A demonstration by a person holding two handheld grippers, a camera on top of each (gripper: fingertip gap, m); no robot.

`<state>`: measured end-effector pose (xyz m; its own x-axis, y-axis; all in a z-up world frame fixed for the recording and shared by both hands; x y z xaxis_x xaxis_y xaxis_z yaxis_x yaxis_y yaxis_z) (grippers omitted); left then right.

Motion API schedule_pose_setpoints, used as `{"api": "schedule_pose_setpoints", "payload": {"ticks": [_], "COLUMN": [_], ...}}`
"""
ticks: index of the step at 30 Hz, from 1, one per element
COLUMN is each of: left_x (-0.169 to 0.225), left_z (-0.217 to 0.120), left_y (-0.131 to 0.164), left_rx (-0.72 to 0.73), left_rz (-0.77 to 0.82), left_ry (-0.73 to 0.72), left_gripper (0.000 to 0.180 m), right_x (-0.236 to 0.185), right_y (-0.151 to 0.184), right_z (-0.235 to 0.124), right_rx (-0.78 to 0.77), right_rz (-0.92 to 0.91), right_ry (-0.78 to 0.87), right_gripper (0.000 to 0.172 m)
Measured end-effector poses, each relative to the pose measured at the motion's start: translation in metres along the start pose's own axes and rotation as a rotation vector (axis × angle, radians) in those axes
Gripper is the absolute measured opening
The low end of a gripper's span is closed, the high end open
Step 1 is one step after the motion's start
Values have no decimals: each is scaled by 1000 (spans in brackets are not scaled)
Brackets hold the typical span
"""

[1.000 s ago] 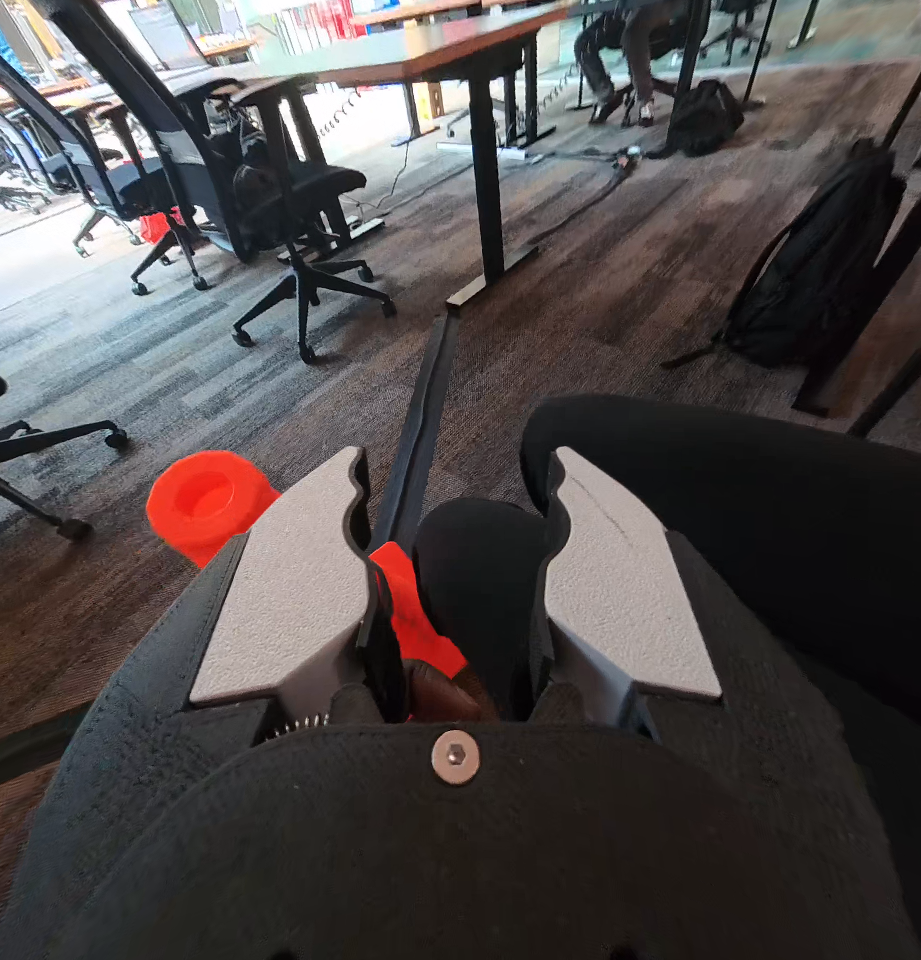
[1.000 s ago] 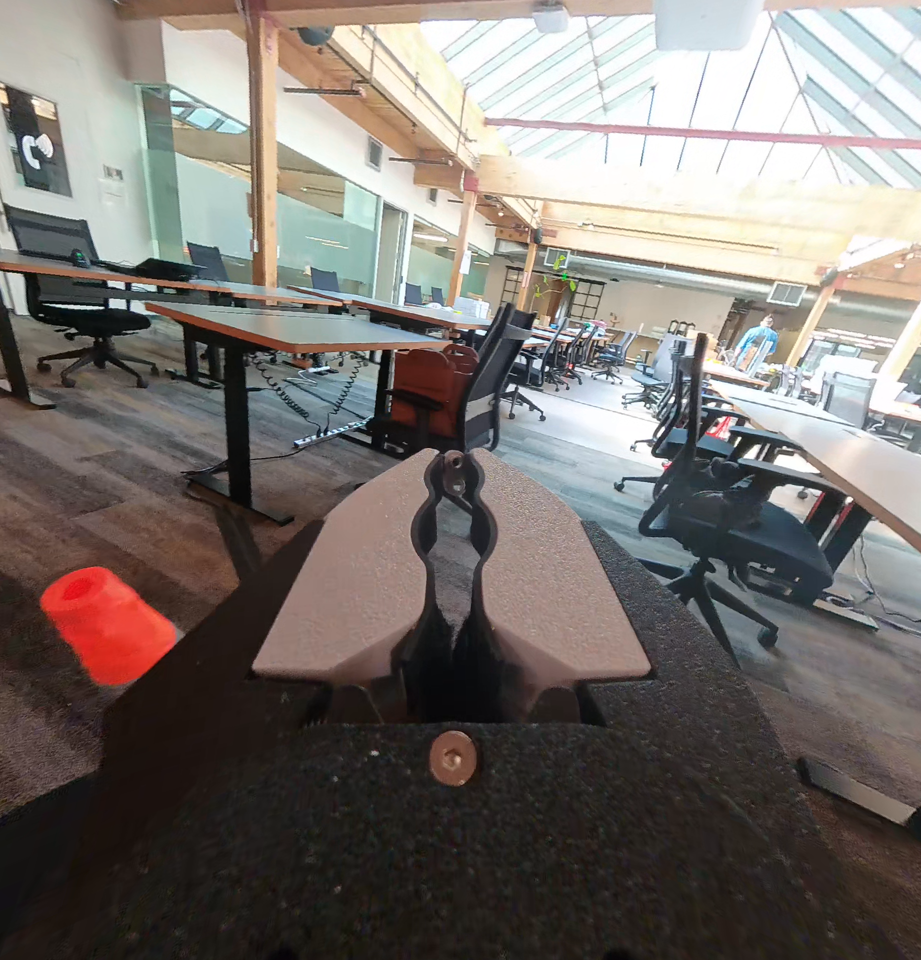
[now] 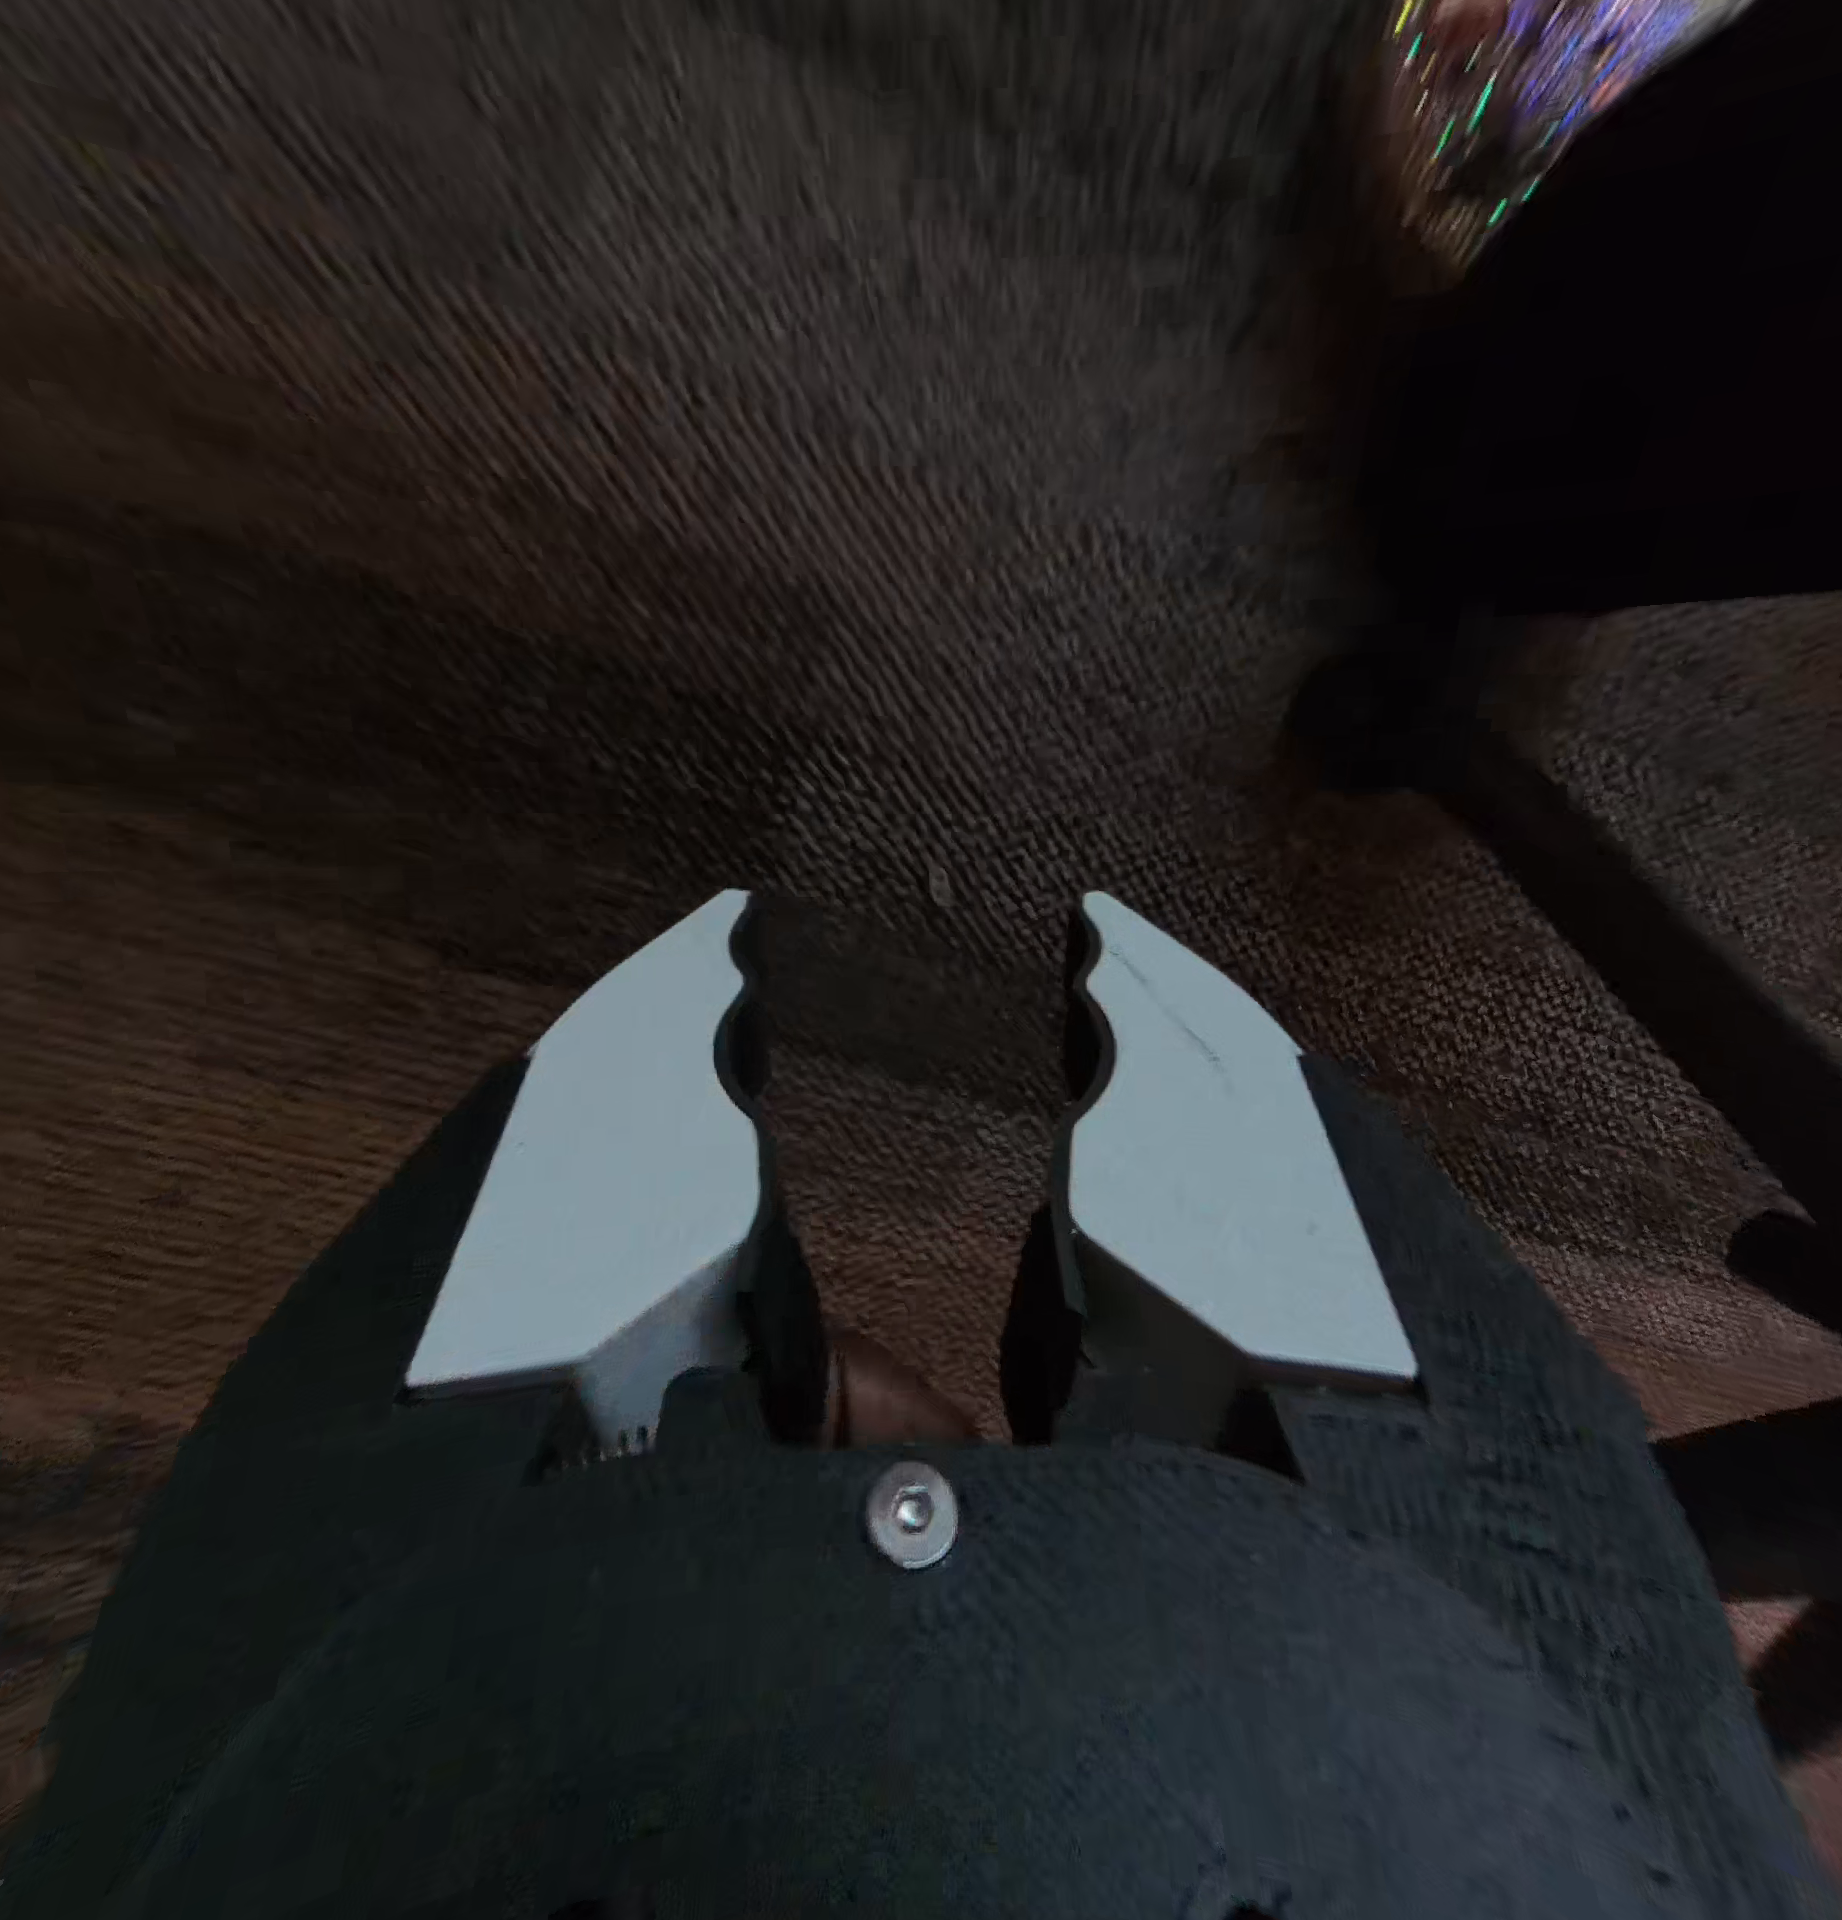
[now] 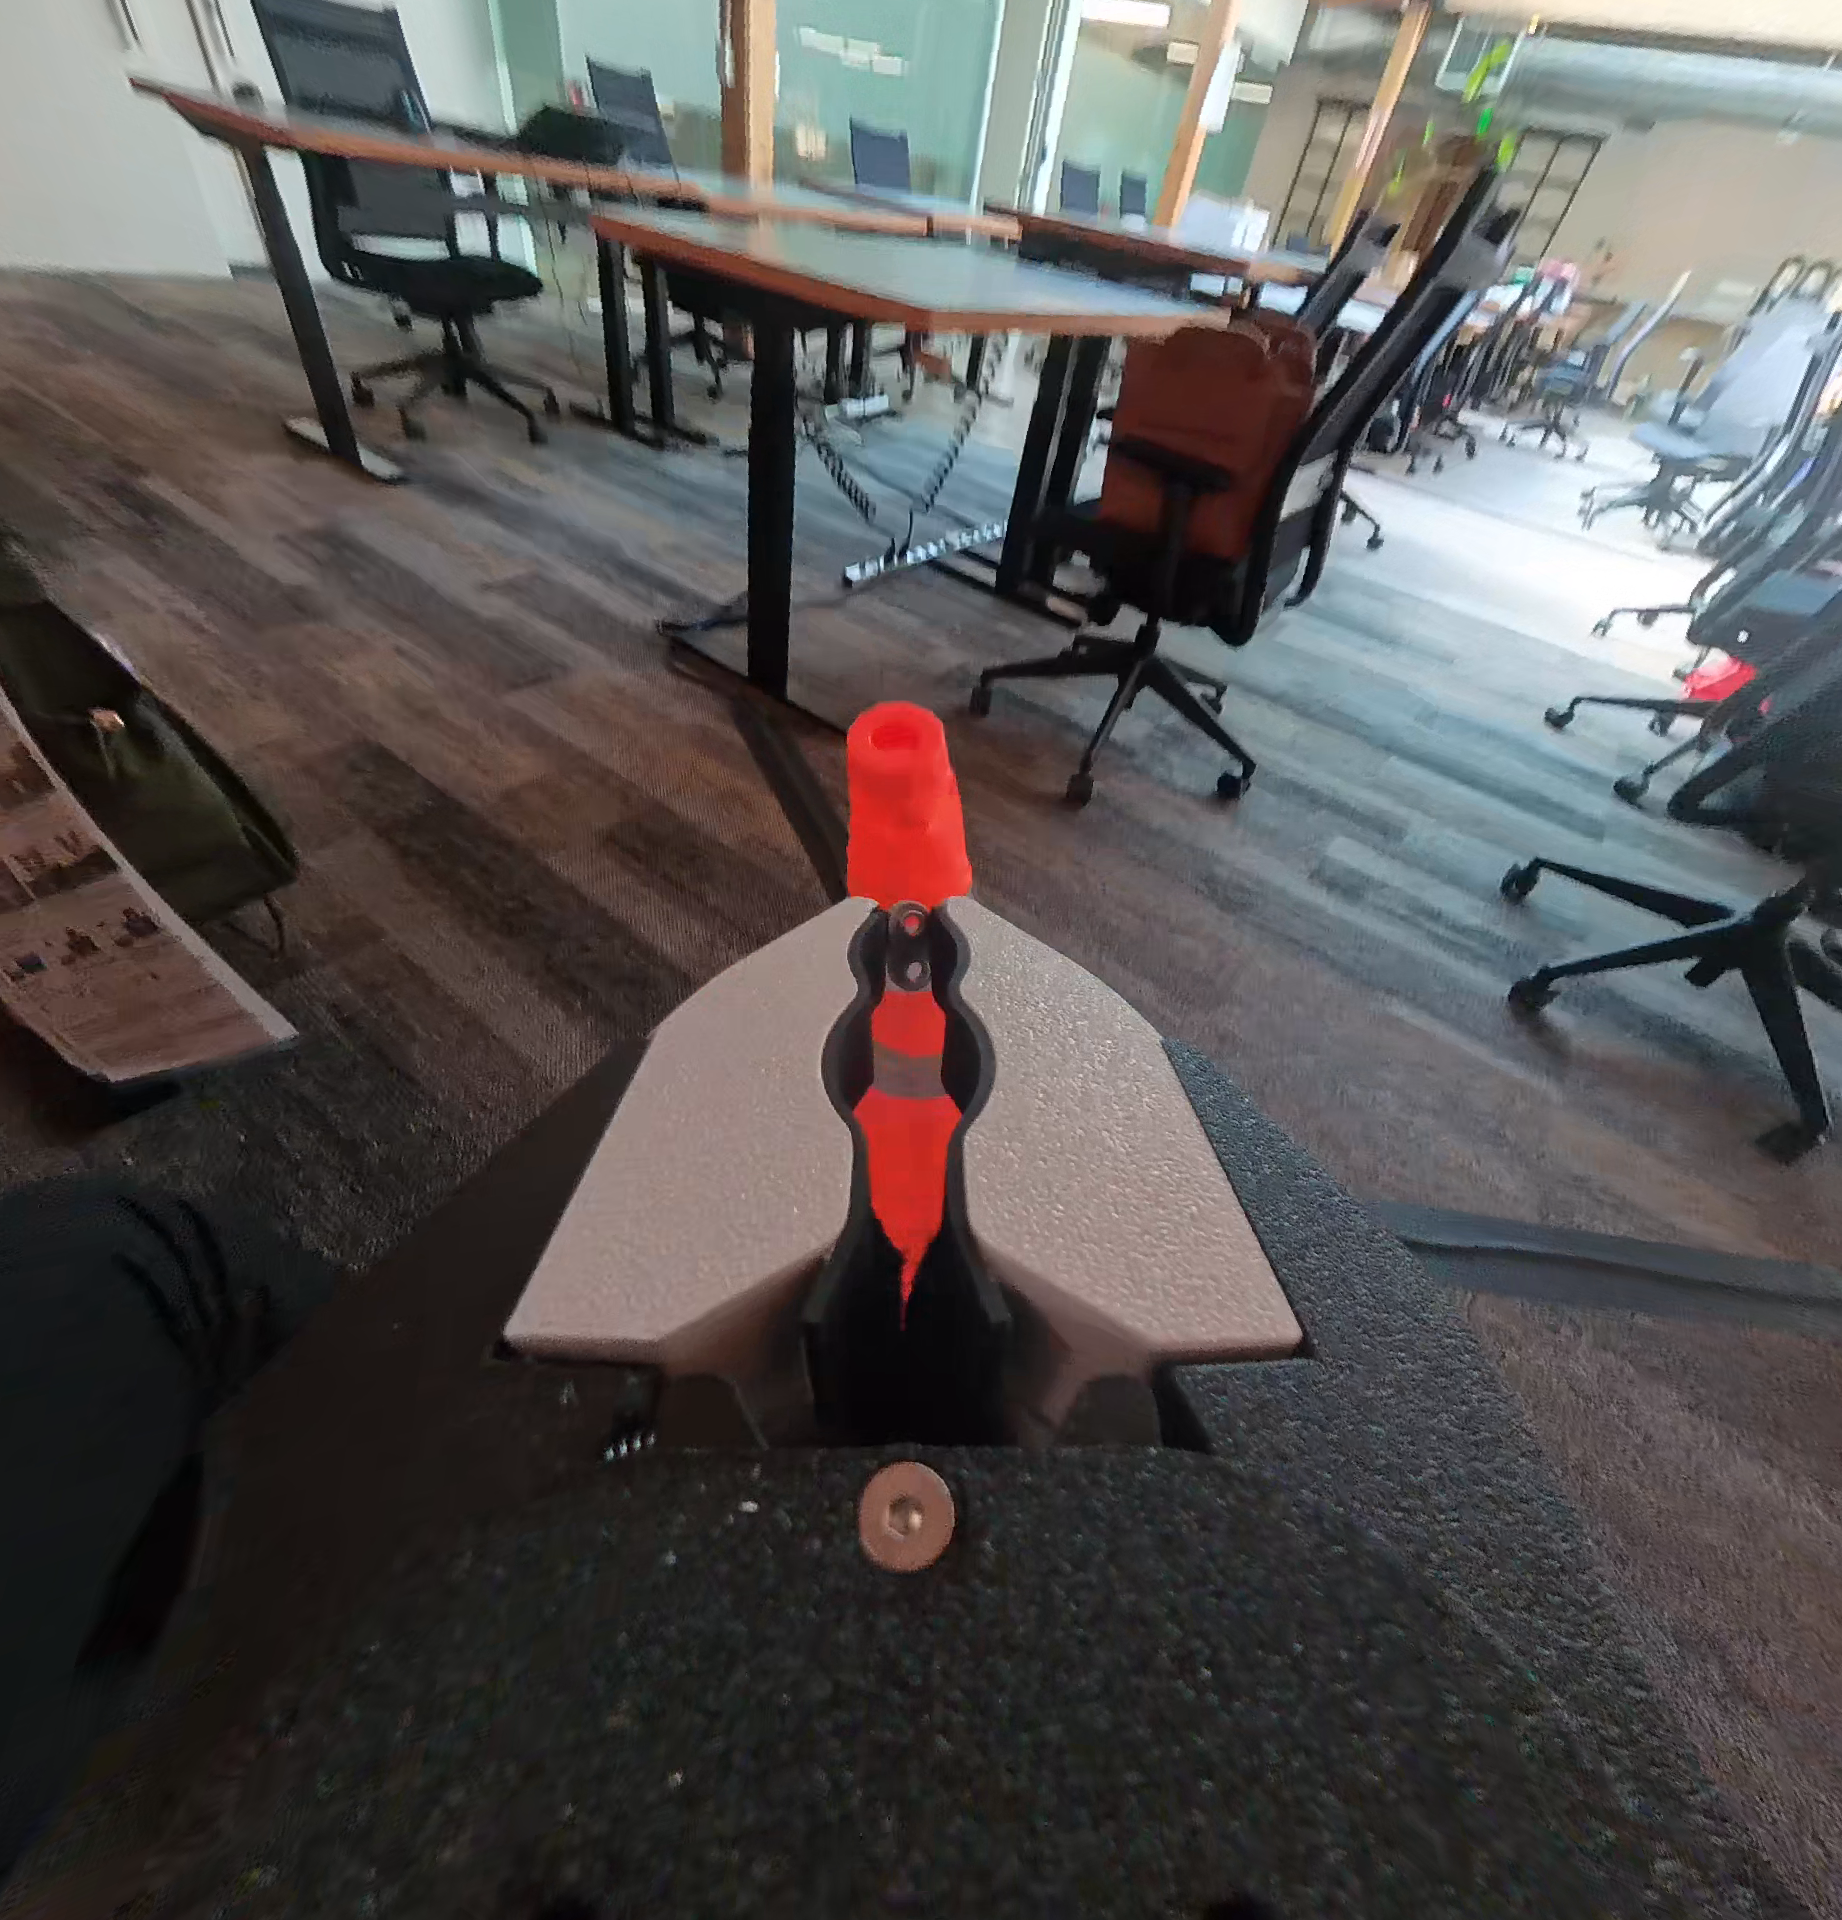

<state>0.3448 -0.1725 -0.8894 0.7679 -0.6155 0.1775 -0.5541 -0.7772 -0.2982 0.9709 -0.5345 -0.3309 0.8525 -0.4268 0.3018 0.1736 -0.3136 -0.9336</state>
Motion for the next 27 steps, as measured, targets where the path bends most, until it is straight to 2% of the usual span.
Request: {"api": "schedule_pose_setpoints", "payload": {"ticks": [2,5,8,11,17,21,27], "left_x": [2,-1,4,1,-7,-7,-5], "left_z": [44,98,138,166,188,196,203], "left_y": [21,45,70,86,92,89,92], "left_rx": [-54,-85,-137,-171,-160,-174,-229], "left_rz": [-45,-46,-28,-55,-106,-66,-17], "left_ry": [13,-32,-34,-63,-101,-132,-181], "left_gripper": [47,43,34,28,21,26,17], "right_x": [-9,-31,-52,-69,-79,-70,-62], "right_y": [15,41,63,71,77,79,82], "right_z": [25,66,103,122,129,121,107], "right_rx": [-65,-146,-202,-218,-278,-306,-286], "right_rz": [6,40,107,138,100,78,111], "right_ry": [-7,-56,-118,-137,-144,-119,-83], "right_gripper": [8,8,8,8,8,8,8]}}
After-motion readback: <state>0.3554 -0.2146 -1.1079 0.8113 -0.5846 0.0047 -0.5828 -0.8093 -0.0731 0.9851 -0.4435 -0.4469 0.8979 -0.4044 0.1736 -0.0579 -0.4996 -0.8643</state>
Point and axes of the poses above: each gripper's, where its closed fingertips meet, z out along the fingers, y out of its underside, x = y × z across the jaws, the point moved 4 cm from there along -z, back along the fingers, and after that the axes turned 9 degrees about -z, right-handed, at the moved point
